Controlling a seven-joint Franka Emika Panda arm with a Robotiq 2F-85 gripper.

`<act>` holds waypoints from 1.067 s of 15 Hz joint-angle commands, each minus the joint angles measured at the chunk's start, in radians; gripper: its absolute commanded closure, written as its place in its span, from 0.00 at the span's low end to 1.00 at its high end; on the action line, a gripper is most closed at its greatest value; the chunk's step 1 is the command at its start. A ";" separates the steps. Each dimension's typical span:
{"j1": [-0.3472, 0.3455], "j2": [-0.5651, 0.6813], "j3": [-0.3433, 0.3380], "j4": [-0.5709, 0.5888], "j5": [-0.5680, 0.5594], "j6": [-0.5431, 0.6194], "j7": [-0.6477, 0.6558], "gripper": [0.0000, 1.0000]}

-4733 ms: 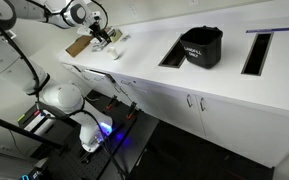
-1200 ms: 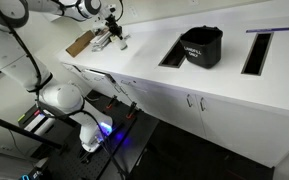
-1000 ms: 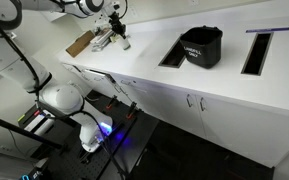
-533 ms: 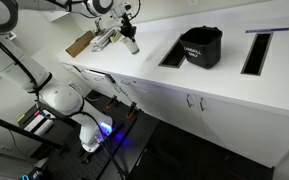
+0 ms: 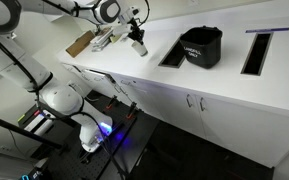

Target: Move the mug to the right

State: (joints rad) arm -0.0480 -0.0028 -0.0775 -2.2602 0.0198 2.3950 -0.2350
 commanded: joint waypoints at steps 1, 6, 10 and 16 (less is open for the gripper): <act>-0.016 0.036 -0.002 0.001 0.037 0.060 -0.016 0.99; -0.030 0.093 0.002 0.012 0.051 0.085 -0.006 0.99; -0.037 0.124 0.005 0.013 0.060 0.091 0.002 0.99; -0.040 0.135 0.006 0.007 0.061 0.088 0.013 0.71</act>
State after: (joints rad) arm -0.0791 0.1303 -0.0791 -2.2584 0.0705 2.4709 -0.2316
